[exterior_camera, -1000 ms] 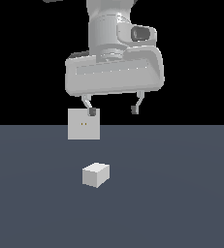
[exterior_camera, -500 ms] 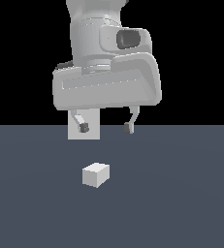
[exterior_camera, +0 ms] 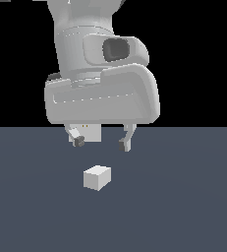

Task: Plug the charger into the wall socket.

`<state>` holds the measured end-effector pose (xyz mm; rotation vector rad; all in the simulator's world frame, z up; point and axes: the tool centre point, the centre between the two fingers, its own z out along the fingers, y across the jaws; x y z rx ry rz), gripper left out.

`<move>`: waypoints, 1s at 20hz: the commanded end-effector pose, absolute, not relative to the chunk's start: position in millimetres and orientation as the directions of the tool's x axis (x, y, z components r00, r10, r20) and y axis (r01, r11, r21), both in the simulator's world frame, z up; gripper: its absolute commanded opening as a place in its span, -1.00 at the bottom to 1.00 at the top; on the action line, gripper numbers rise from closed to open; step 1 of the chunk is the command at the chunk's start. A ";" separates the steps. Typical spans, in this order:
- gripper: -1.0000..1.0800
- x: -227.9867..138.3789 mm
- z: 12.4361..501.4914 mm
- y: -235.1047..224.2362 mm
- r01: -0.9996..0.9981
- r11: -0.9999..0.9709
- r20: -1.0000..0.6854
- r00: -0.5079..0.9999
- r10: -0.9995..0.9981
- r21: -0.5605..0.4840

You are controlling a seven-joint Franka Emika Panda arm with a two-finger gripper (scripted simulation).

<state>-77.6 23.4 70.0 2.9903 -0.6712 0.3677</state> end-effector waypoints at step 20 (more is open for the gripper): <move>0.92 -81.8 31.7 26.6 -0.452 -0.892 0.258 0.862 -0.437 -0.001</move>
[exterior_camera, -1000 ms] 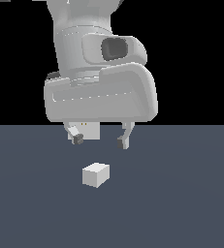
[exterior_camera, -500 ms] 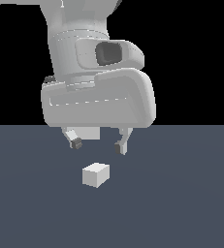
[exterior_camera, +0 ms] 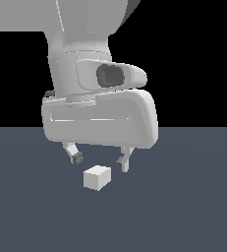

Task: Plug the charger into the wall socket.

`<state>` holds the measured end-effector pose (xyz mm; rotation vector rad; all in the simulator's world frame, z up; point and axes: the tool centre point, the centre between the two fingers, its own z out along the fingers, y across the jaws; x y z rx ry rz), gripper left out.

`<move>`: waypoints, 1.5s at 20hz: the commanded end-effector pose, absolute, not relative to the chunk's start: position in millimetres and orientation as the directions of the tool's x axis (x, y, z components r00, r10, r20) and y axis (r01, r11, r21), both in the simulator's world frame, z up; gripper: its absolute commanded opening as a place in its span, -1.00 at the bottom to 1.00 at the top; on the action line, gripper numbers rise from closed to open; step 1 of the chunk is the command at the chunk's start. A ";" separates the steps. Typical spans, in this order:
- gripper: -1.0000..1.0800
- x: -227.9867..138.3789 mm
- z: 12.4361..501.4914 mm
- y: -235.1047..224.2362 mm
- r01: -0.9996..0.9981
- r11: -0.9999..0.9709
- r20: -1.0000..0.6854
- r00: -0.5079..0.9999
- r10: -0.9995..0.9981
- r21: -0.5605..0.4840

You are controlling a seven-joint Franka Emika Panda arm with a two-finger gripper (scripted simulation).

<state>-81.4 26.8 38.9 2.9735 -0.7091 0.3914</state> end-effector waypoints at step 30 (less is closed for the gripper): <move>-1.00 -61.4 27.8 31.5 -0.379 -0.925 0.262 0.893 -0.365 0.001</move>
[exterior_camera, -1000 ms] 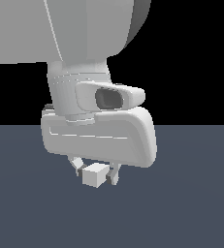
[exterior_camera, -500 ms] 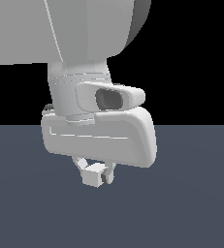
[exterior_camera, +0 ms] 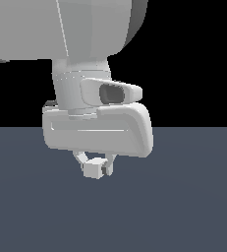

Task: Plug the charger into the wall socket.

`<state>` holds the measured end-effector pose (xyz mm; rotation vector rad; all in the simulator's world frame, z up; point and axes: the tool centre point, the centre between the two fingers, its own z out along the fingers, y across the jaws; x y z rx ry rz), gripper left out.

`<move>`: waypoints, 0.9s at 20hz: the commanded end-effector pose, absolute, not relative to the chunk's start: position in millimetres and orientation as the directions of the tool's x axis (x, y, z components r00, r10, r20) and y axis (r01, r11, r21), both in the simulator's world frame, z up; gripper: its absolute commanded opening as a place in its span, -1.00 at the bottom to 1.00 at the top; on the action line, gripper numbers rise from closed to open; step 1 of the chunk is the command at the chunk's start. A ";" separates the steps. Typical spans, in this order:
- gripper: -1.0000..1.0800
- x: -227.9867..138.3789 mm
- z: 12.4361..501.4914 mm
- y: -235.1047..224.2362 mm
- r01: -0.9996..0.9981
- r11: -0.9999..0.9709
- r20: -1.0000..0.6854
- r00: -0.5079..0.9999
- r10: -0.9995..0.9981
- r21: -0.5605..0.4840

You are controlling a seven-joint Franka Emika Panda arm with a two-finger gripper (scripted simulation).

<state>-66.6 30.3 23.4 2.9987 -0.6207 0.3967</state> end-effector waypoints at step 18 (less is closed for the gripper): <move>-1.00 14.7 91.6 76.2 -0.039 -0.999 0.262 0.964 -0.038 0.000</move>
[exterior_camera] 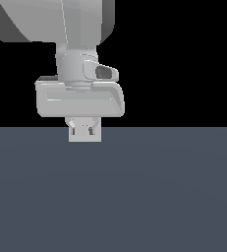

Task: Plug the charger into the wall socket.

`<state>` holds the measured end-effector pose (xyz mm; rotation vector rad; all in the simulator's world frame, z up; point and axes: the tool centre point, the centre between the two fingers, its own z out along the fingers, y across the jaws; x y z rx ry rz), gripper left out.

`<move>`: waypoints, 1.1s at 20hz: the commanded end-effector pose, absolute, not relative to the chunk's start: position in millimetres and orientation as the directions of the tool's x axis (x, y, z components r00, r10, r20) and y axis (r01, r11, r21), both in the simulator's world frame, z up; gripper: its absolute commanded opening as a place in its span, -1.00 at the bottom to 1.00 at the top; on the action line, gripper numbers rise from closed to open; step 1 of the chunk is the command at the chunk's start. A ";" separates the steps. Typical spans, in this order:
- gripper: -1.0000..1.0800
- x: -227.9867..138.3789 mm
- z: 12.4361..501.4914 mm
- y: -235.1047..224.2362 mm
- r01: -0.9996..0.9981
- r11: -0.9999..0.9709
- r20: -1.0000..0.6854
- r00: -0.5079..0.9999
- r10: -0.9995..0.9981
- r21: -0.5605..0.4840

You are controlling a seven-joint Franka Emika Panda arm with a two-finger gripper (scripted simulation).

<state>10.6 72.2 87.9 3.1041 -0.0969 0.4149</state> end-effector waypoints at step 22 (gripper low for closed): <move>-1.00 38.1 100.3 86.9 0.015 -1.000 0.260 0.966 0.015 0.000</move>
